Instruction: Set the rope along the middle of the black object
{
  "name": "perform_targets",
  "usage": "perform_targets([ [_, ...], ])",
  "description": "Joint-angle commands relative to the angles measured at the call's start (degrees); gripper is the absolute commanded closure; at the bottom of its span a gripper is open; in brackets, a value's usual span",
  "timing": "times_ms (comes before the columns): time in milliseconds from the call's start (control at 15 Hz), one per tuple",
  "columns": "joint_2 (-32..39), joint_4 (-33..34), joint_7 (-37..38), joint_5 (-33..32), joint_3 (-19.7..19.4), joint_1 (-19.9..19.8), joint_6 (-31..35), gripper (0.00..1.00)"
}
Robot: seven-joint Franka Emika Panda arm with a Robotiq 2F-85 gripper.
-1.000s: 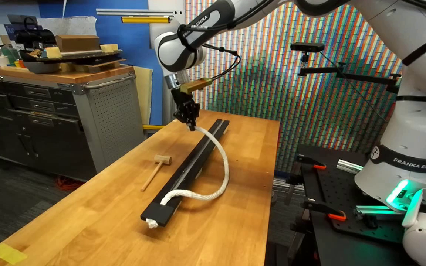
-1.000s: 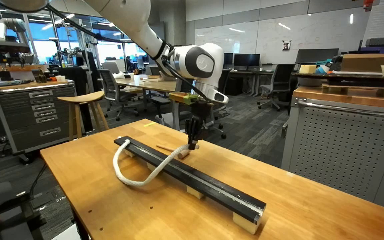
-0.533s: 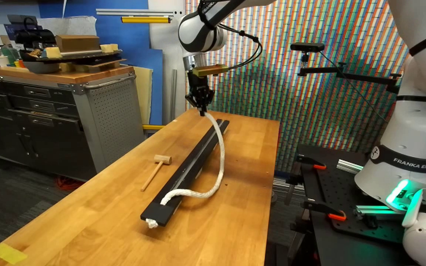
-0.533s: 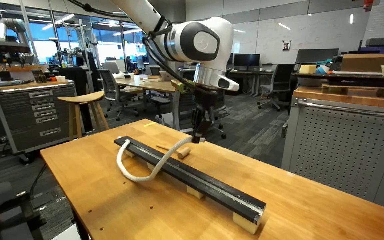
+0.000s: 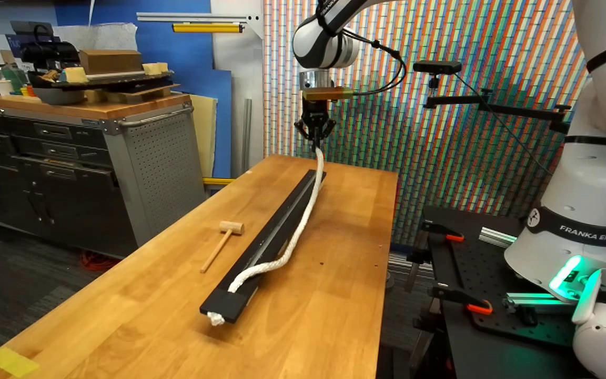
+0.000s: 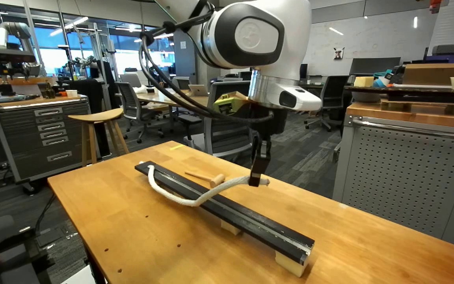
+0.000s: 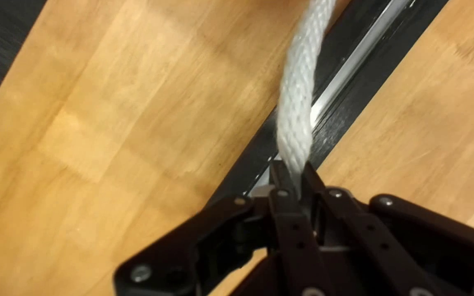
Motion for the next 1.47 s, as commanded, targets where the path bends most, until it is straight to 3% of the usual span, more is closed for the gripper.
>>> perform_targets([
  [0, -3.59, -2.97, 3.52, 2.28, -1.85, -1.68, 1.94, 0.97],
  [400, -3.46, -2.22, 5.56, 5.8, -2.16, -3.37, 3.18, 0.97],
  [800, 0.22, 0.36, 7.1, 8.53, -1.01, -2.67, 5.78, 0.97],
  [1400, 2.19, -1.7, 13.54, 4.82, -3.22, -1.03, 10.22, 0.97],
])
